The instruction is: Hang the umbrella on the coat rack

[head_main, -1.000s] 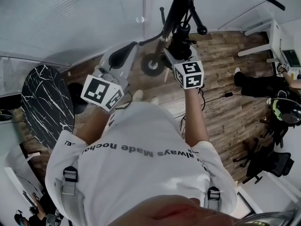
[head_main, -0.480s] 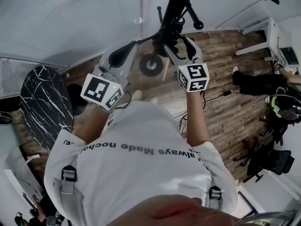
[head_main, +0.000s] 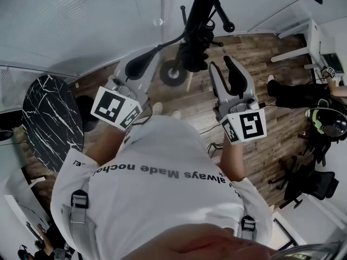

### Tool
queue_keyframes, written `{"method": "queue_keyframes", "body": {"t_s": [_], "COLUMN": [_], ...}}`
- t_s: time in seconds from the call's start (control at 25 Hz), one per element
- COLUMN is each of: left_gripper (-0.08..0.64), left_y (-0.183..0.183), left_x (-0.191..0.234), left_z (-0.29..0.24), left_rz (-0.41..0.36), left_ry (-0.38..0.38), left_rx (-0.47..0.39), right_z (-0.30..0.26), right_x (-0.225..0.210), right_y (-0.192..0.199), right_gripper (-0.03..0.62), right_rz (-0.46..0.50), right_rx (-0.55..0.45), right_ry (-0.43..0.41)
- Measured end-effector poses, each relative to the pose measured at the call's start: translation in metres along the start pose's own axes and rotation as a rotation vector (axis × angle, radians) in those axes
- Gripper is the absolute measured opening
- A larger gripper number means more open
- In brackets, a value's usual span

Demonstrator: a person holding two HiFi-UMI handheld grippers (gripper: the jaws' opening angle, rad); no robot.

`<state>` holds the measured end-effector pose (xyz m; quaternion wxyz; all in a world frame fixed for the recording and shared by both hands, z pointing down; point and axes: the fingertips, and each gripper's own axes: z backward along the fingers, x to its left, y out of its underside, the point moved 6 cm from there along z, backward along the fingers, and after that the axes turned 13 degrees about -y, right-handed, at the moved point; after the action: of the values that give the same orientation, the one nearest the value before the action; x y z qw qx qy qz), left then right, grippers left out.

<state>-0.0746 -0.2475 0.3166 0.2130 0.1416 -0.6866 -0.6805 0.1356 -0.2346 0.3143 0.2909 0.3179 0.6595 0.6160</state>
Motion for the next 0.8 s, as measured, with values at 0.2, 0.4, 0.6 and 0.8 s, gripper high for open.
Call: {"method": "queue_keyframes", "body": {"t_s": [0.2,0.4,0.6,0.8], "left_gripper": [0.003,0.003,0.003,0.003], "left_y": [0.003,0.0,-0.003,-0.002], "left_x": [-0.008,-0.017,-0.022,-0.025], "left_z": [0.007,0.008,0.004,0.004], "left_rz": [0.008,0.01,0.016,0.019], "left_ry": [0.011,0.034,0.052,0.06], "left_rx": [-0.002,-0.009,-0.013,-0.015], "right_z": [0.027,0.041,0.041,0.043], "right_x": [0.019,0.027,0.026,0.026], "right_y": [-0.012,-0.012,-0.01,-0.01], "right_gripper": [0.089,0.063,0.049,0.044], "right_rz": [0.006,-0.029,-0.029,-0.033], "right_rx": [-0.032,-0.048,-0.035,-0.043], "right_ry": [0.019,0.026,0.039,0.048]}}
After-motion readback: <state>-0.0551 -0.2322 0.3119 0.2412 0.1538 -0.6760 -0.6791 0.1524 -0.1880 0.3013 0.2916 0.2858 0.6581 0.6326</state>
